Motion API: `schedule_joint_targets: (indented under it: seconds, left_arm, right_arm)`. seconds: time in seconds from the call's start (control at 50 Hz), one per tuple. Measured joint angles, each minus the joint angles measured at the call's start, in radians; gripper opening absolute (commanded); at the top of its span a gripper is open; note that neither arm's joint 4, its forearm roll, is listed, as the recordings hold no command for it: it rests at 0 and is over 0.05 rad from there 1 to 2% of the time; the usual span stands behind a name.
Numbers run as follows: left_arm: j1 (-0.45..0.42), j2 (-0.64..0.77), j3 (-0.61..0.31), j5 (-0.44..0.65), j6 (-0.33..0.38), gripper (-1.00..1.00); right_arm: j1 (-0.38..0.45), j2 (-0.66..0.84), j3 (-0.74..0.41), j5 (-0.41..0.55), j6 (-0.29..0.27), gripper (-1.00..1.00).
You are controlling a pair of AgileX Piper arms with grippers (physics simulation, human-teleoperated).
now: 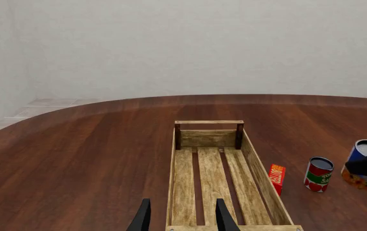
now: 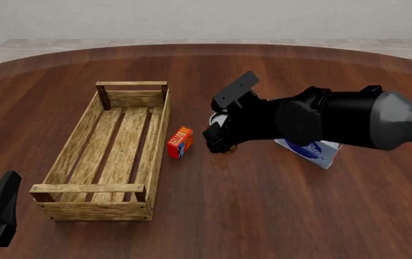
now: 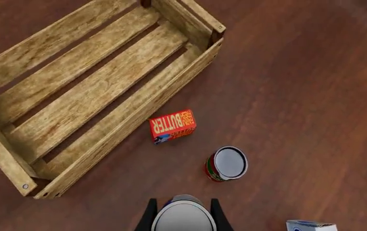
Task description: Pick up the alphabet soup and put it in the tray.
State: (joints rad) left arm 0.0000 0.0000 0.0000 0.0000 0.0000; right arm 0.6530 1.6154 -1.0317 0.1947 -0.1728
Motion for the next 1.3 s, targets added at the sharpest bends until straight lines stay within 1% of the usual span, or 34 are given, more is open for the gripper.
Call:
schedule_joint_targets:
  seconds: [0.38,0.64,1.3]
  left_arm:
    - [0.0,0.0,0.0,0.0,0.0,1.0]
    - [0.0,0.0,0.0,0.0,0.0,1.0]
    - [0.0,0.0,0.0,0.0,0.0,1.0]
  right_arm:
    - [0.052,0.091,-0.189,0.067,-0.015,-1.0]
    - [0.075,0.144,-0.294,0.099,-0.03,-1.0]
    - [0.171,0.262,-0.487,0.138,-0.033,-1.0]
